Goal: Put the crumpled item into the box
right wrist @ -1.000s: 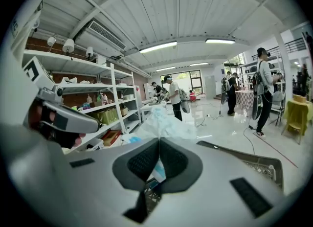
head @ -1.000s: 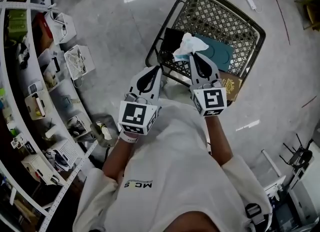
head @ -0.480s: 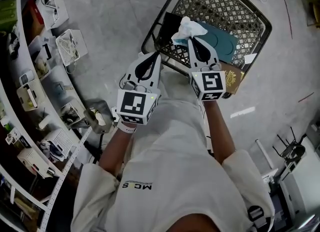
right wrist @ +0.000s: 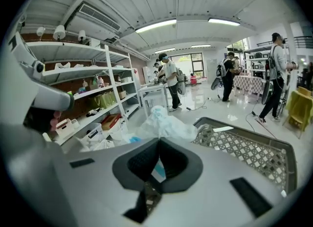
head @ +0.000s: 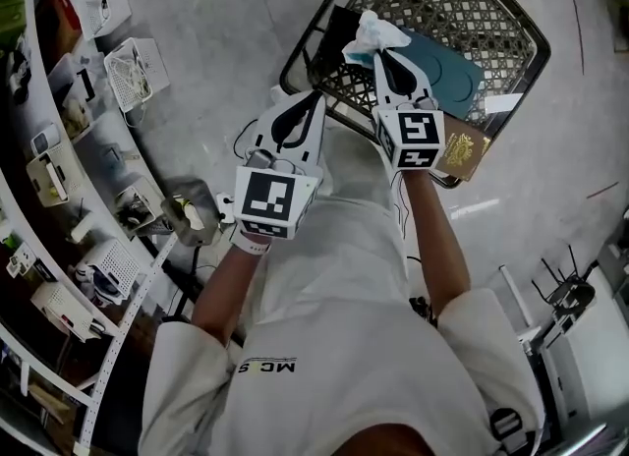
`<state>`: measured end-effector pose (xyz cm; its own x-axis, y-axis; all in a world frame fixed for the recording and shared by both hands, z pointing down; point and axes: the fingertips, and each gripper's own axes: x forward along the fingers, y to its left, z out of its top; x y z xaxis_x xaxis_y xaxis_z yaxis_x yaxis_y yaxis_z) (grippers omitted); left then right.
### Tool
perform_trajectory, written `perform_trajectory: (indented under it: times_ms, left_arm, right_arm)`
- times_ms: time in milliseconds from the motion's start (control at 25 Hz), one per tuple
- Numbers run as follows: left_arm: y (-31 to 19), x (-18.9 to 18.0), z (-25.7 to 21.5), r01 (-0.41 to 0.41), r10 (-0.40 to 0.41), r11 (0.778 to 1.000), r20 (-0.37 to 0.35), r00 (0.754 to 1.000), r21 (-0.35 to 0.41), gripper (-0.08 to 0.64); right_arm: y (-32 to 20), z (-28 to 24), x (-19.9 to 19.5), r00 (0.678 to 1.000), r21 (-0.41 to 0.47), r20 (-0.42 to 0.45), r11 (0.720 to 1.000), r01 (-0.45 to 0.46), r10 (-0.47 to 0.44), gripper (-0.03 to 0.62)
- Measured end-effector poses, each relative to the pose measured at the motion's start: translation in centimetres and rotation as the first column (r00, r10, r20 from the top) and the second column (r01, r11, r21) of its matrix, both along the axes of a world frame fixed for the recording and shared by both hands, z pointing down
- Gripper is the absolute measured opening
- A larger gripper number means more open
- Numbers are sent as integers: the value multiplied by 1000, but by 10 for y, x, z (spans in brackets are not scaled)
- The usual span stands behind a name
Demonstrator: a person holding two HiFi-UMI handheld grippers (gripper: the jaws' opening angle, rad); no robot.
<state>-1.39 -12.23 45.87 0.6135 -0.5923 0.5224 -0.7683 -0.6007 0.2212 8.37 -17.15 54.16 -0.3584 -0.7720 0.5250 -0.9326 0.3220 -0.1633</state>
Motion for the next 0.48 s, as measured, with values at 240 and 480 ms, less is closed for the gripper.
perform_trajectory:
  times_ms: [240, 480]
  left_arm:
    - [3, 2, 11, -6, 6, 1000, 3, 1000, -13, 20]
    - [4, 3, 20, -8, 8, 1000, 9, 1000, -25, 21]
  right_arm:
    - [-1, 51, 0, 1000, -74, -9, 997, -10, 10, 18]
    - [1, 92, -1, 999, -142, -23, 989, -28, 25, 18]
